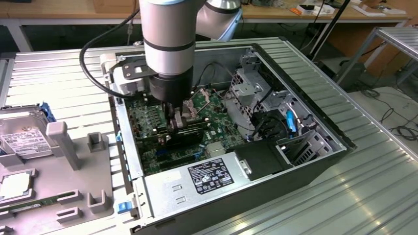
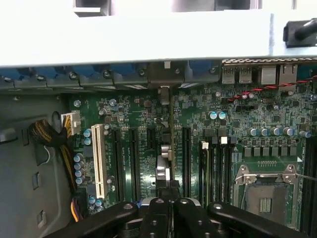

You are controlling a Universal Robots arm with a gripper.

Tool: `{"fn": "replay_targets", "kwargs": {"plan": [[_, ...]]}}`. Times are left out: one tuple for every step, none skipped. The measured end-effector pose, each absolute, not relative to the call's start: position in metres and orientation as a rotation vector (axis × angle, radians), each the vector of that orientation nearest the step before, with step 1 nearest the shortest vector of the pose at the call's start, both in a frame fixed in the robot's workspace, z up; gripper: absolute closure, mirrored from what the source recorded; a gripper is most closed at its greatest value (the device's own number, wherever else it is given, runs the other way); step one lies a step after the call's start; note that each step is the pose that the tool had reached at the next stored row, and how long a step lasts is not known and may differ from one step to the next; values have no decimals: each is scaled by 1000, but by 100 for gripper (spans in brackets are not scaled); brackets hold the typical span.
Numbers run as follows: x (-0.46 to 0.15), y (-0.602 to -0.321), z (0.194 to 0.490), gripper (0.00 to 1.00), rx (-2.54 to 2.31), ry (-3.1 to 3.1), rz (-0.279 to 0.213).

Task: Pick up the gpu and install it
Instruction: 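Press down on the gpu until it lock into place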

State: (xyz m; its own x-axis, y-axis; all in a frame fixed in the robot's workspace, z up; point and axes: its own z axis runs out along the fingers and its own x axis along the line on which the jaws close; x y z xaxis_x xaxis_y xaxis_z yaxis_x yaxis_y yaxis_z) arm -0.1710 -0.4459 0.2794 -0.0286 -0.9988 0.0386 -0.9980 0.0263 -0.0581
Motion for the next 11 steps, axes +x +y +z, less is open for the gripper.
{"fn": "replay_targets", "kwargs": {"plan": [[-171, -446, 284, 89, -2181, 2242, -105], [-171, -446, 287, 89, -2182, 2243, -104], [-172, -446, 290, 89, -2183, 2244, -99], [-173, -446, 291, 89, -2184, 2245, -91], [-174, -447, 293, 89, -2185, 2246, -81], [-175, -447, 295, 89, -2188, 2250, -59], [-177, -447, 298, 89, -2193, 2255, -35], [-180, -447, 300, 89, -2199, 2261, -6], [-180, -448, 301, 89, -2201, 2263, 5], [-181, -448, 302, 89, -2204, 2266, 18], [-182, -448, 303, 89, -2206, 2269, 28]]}}
